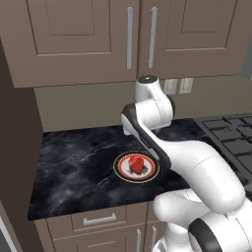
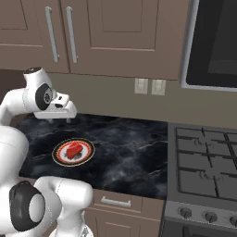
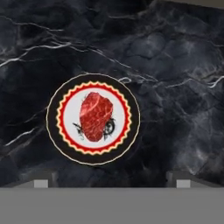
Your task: Place the steak on the counter behind the older steak on the same shelf of the fridge to maintain FIFO order. Close the fridge door when finished.
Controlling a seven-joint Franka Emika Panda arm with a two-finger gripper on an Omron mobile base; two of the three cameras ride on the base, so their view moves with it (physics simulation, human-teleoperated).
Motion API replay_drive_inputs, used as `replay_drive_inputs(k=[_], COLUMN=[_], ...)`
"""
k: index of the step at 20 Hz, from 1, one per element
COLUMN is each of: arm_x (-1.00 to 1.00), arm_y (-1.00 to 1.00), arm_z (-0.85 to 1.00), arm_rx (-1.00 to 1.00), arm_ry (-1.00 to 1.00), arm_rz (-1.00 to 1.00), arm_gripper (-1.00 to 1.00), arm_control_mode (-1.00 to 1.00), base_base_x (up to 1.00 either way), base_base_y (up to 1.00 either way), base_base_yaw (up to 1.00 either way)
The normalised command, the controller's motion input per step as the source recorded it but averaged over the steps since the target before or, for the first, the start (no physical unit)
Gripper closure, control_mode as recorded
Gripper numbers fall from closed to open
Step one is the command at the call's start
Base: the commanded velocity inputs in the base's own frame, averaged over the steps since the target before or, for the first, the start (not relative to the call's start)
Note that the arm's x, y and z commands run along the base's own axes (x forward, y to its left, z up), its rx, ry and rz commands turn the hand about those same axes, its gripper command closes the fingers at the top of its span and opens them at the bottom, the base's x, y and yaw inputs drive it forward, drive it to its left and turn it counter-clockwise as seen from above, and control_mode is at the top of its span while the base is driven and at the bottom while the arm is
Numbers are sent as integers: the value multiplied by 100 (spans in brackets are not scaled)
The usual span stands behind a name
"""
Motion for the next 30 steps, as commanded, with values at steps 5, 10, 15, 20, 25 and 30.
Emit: replay_drive_inputs(k=[5,10,15,20,25,30], arm_x=[-5,-6,22,9,0,7], arm_y=[76,21,0,0,-2,-36], arm_z=[-92,-39,-20,-20,-26,-31], arm_rx=[-2,-6,0,0,0,6], arm_ry=[15,0,1,2,2,6], arm_rz=[-22,0,1,8,7,0], arm_gripper=[-100,-100,-100,-100,-100,-100], arm_control_mode=[-100,-100,-100,-100,-100,-100], base_base_x=[0,0,0,0,0,0], base_base_y=[0,0,0,0,0,0], base_base_yaw=[0,0,0,0,0,0])
